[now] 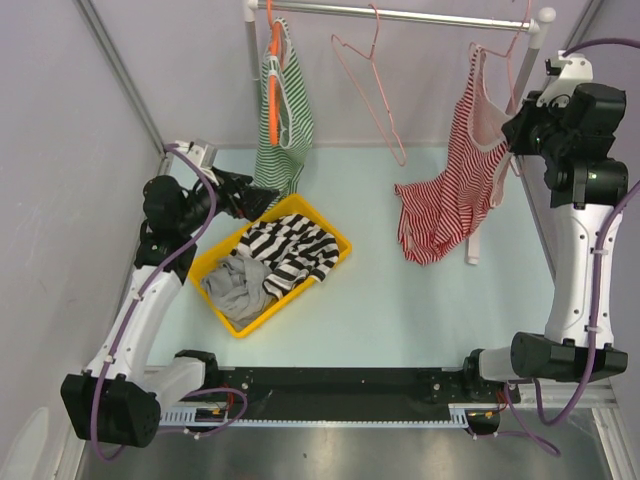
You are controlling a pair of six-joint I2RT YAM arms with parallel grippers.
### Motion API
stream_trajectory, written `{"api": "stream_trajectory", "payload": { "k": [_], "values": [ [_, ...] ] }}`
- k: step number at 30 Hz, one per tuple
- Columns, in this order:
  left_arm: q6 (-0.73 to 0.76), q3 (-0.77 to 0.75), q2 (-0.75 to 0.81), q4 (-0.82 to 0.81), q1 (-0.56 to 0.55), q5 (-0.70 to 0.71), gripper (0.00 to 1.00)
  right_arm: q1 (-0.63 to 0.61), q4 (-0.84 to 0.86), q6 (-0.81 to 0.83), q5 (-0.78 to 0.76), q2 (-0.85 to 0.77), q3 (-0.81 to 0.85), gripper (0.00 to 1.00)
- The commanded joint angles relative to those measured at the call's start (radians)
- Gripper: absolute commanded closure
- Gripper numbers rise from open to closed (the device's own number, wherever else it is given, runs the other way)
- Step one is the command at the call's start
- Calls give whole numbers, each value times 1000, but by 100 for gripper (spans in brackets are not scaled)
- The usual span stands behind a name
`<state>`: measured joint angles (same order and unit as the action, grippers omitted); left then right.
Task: Place the tank top on the hanger
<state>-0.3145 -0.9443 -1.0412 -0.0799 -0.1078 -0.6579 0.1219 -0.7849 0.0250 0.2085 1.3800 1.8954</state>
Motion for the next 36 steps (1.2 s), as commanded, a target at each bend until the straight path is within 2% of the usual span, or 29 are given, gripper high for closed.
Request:
{"api": "stream_trajectory", "payload": {
  "k": [1, 11, 22, 24, 25, 26, 28, 29, 32, 35, 36],
  "values": [
    [15, 2, 35, -8, 11, 12, 0, 5, 84, -20, 26, -59, -53, 100],
    [34, -1, 41, 19, 11, 27, 1, 16, 95, -42, -12, -114, -168, 100],
    [48, -11, 40, 35, 11, 14, 1, 71, 78, -65, 23, -121, -170, 100],
    [52, -11, 41, 38, 11, 17, 1, 71, 78, -62, 49, -125, -165, 96],
    [54, -13, 41, 40, 11, 21, 1, 71, 79, -59, 60, -127, -165, 92],
    [60, -13, 44, 45, 11, 30, 1, 71, 81, -56, 74, -128, -162, 75],
    [66, -13, 47, 58, 11, 44, 1, 71, 81, -53, 103, -140, -160, 49],
    [74, -13, 53, 65, 10, 55, 0, 71, 81, -51, 114, -147, -162, 30],
    [97, -5, 75, 72, 11, 96, 1, 71, 84, -45, 111, -171, -171, 10],
    [126, 6, 99, 117, 11, 158, 1, 71, 82, -46, 88, -208, -183, 0],
    [133, 7, 124, 143, 11, 199, 0, 71, 85, -48, 83, -222, -188, 0]
  ]
}}
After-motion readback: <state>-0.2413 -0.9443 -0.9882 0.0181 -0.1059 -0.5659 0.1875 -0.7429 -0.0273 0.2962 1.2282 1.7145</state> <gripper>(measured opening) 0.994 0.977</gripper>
